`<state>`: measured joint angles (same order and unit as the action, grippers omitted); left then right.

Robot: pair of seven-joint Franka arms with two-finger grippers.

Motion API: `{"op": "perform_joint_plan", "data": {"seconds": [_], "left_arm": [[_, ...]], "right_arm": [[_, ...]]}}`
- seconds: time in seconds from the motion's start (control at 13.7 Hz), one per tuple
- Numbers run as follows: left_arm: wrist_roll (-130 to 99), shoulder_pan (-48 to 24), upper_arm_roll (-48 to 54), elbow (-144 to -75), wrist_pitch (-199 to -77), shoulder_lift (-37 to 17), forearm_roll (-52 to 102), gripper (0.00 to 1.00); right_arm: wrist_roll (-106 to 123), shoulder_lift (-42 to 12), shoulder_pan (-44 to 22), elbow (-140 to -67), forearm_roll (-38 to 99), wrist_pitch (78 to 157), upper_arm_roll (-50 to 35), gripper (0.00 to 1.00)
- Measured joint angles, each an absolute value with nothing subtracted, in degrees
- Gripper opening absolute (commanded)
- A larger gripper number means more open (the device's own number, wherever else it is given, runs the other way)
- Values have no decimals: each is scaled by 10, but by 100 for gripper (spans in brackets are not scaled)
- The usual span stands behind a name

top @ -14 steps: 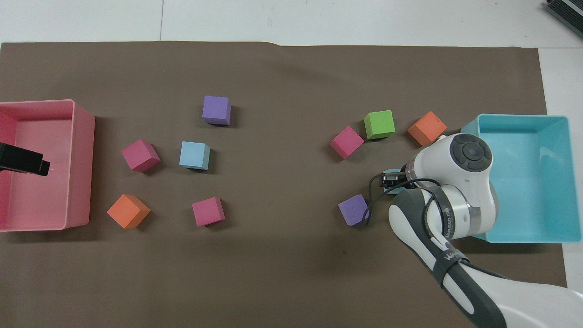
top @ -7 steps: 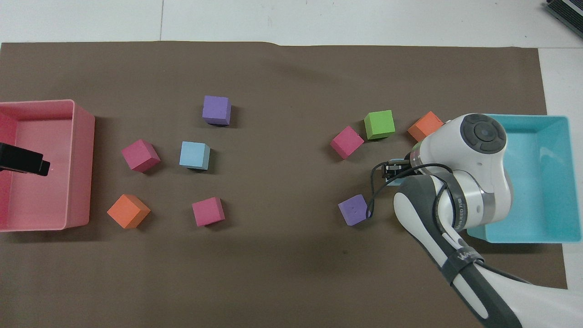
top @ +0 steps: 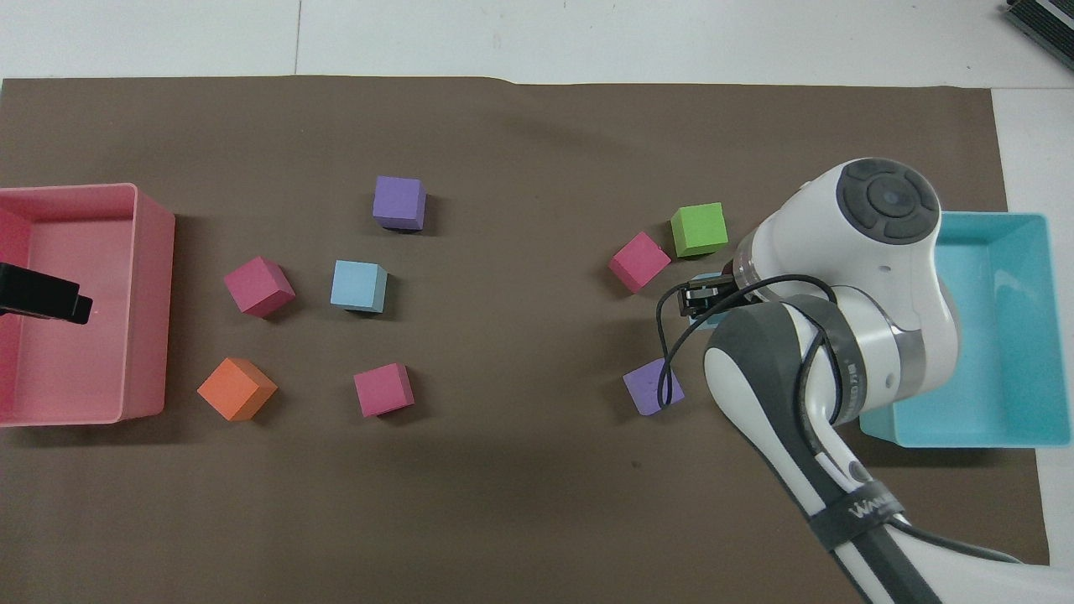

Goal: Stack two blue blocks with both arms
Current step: 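Lift the blue cube with the right gripper and carry it toward table center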

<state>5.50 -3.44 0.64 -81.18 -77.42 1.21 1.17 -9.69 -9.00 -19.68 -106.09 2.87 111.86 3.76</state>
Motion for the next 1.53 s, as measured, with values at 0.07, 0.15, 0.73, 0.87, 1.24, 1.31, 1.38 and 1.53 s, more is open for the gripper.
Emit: {"op": "perform_joint_plan", "data": {"seconds": [0.07, 0.15, 0.73, 0.87, 1.24, 1.31, 1.38, 1.53], "left_arm": [[55, -34, 6, -812, -774, 12, 12, 100], [55, -34, 6, -812, -774, 12, 12, 100], [55, -34, 6, -812, -774, 12, 12, 100], [55, -34, 6, -812, -774, 12, 12, 100], [55, -34, 6, -812, -772, 12, 12, 100], [55, -34, 6, -812, -768, 12, 12, 100], [55, -34, 6, -812, -768, 12, 12, 100], [55, -33, 4, -812, -768, 13, 12, 100]], "right_arm": [[-101, -98, -208, -1049, 29, 1117, 37, 0], [-117, -110, -224, -1032, 29, 1112, 37, 0], [-326, -291, -355, -849, 29, 1092, 35, 0], [-332, -307, -357, -830, 30, 1095, 35, 0], [-334, -330, -371, -827, 34, 1125, 28, 0], [-334, -334, -373, -827, 36, 1138, 27, 0], [-334, -338, -373, -828, 39, 1154, 27, 0], [-334, -342, -374, -829, 39, 1167, 27, 0]]}}
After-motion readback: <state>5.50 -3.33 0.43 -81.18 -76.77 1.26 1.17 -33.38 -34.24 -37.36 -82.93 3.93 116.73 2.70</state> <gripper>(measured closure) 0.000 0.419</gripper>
